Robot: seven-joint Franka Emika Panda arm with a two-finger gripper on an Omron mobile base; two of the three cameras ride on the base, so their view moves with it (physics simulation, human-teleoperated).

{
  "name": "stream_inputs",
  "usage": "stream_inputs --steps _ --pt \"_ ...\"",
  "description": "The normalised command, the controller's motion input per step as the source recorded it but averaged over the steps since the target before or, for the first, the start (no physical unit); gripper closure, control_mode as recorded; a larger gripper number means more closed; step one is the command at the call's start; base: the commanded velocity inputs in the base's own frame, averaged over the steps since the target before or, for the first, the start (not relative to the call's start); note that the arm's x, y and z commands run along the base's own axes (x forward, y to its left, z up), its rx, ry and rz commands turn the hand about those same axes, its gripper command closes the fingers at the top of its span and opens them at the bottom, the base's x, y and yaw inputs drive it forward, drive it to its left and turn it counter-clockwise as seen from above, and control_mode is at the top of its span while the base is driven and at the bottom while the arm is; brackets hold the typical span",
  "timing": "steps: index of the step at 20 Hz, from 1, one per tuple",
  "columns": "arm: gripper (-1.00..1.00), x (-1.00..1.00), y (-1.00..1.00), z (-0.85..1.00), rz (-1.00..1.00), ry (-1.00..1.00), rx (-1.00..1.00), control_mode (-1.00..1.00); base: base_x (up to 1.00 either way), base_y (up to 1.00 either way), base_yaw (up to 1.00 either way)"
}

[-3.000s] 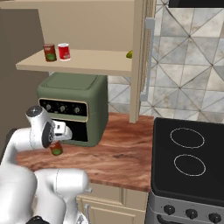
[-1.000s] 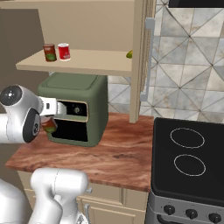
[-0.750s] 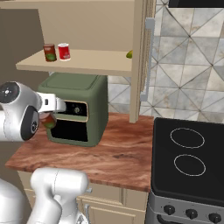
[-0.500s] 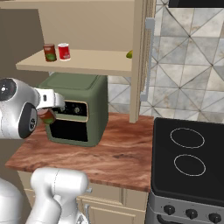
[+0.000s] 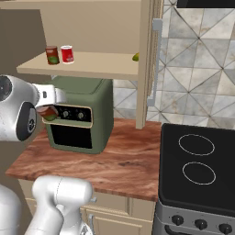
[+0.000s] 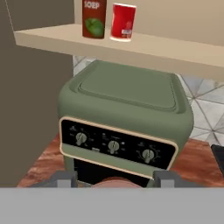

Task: Pick the cans from the counter and place them in their designated side in the cabinet.

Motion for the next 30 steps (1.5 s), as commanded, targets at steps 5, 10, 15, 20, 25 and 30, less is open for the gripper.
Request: stream_inputs --steps 5,10,15,20,25,30 --pt "1.0 0.0 -0.04 0.33 0.01 -0.05 0.0 -1.0 0.0 0.0 0.0" --pt "1.0 0.0 -0.06 0.32 0.01 -0.07 0.0 -1.0 0.0 0.0 0.0" --pt "1.0 0.0 -0.05 0.32 0.01 -0.07 0.0 -1.0 0.0 0.0 0.0" --pt "1.0 0.02 -0.04 0.29 0.01 -0.07 0.0 -1.0 0.0 0.0 0.0" --pt "1.0 0.05 -0.03 0.27 0.01 -0.07 0.0 -1.0 0.0 0.0 0.0" --pt "1.0 0.06 -0.05 0.26 0.01 -0.06 0.0 -1.0 0.0 0.0 0.0"
